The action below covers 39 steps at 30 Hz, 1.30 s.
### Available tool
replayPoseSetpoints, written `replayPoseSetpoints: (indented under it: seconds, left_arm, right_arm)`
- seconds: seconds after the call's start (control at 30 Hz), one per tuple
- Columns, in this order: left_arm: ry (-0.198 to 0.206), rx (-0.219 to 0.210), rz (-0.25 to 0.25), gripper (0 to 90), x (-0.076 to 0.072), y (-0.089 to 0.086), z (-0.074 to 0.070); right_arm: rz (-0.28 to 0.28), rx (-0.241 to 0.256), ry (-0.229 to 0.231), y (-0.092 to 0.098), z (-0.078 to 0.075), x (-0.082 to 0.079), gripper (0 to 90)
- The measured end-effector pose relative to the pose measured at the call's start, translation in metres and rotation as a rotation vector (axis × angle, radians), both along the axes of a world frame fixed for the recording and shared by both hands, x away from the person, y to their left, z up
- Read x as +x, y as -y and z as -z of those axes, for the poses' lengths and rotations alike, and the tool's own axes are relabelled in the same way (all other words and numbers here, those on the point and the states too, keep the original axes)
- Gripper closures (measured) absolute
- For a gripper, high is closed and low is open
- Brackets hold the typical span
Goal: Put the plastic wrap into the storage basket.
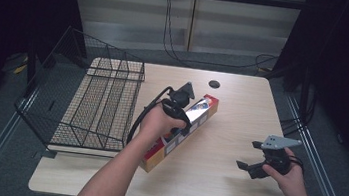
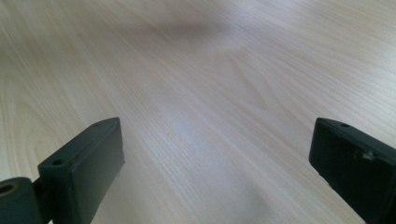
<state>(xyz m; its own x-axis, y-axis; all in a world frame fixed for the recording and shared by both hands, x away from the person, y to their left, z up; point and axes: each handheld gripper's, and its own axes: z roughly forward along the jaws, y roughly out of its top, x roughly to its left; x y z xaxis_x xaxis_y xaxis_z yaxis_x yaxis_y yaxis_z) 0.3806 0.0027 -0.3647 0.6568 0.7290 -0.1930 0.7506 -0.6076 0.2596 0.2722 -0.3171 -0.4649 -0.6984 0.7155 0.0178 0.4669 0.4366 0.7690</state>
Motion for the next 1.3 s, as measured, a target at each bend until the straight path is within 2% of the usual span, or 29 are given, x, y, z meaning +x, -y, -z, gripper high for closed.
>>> replayPoseSetpoints:
  seconds: [0.3, 0.53, 0.9, 0.97, 1.0, 1.3]
  left_arm:
    - [-0.004, 0.005, -0.011, 44.3, 0.000, -0.015, -0.019]
    - [-0.006, -0.001, -0.039, 44.2, 0.001, -0.027, -0.032]
    - [-0.005, -0.014, -0.047, 44.2, 0.002, -0.041, -0.051]
    - [-0.011, -0.014, -0.056, 44.2, 0.001, -0.043, -0.054]
    - [-0.007, -0.006, -0.046, 44.2, 0.002, -0.045, -0.056]
    - [-0.010, -0.013, -0.081, 44.2, 0.002, -0.055, -0.072]
  right_arm:
    - [0.000, 0.004, 0.007, 0.000, -0.001, 0.000, 2.8]
    - [0.001, 0.001, 0.006, 0.000, -0.001, 0.000, 2.7]
    - [-0.003, 0.002, 0.011, -0.001, -0.001, 0.000, 2.8]
    - [-0.004, 0.004, 0.009, -0.001, -0.001, 0.000, 2.8]
    - [-0.004, 0.004, 0.009, -0.001, -0.001, 0.000, 2.8]
    - [-0.006, 0.003, 0.006, -0.001, -0.001, 0.000, 2.8]
